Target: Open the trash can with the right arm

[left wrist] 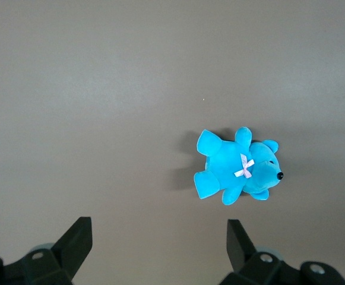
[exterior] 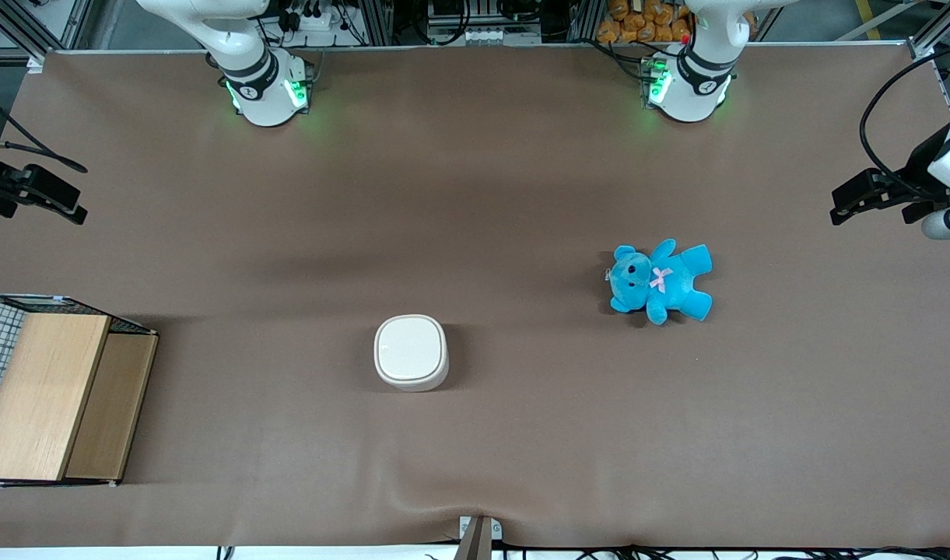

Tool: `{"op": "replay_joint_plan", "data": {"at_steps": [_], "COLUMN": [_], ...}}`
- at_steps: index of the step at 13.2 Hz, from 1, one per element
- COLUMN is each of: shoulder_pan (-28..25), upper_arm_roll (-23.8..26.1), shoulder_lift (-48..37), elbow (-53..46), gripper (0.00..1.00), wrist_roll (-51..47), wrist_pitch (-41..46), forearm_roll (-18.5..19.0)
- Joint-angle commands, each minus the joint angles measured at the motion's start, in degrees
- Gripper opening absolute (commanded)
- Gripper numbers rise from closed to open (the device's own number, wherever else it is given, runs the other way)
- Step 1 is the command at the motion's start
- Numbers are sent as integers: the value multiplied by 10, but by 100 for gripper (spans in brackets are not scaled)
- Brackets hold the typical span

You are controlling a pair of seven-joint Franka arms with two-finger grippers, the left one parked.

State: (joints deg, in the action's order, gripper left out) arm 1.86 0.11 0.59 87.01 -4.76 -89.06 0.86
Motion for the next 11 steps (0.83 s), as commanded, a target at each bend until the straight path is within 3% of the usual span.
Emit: {"op": "replay_joint_plan", "data": {"at_steps": [1, 6, 7, 9, 11], "shoulder_pan": [4, -6, -6, -14, -23], "upper_arm_roll": [2, 5, 6, 8, 17], "shoulder_lift": [0, 5, 16, 29, 49], "elbow": [5, 2, -2, -7, -22], "gripper": [100, 100, 92, 67, 52], "wrist_roll": [0, 4, 8, 7, 1], "wrist_pitch": [4, 6, 6, 6, 6], "forearm_roll": [-7, -7, -7, -8, -7]}}
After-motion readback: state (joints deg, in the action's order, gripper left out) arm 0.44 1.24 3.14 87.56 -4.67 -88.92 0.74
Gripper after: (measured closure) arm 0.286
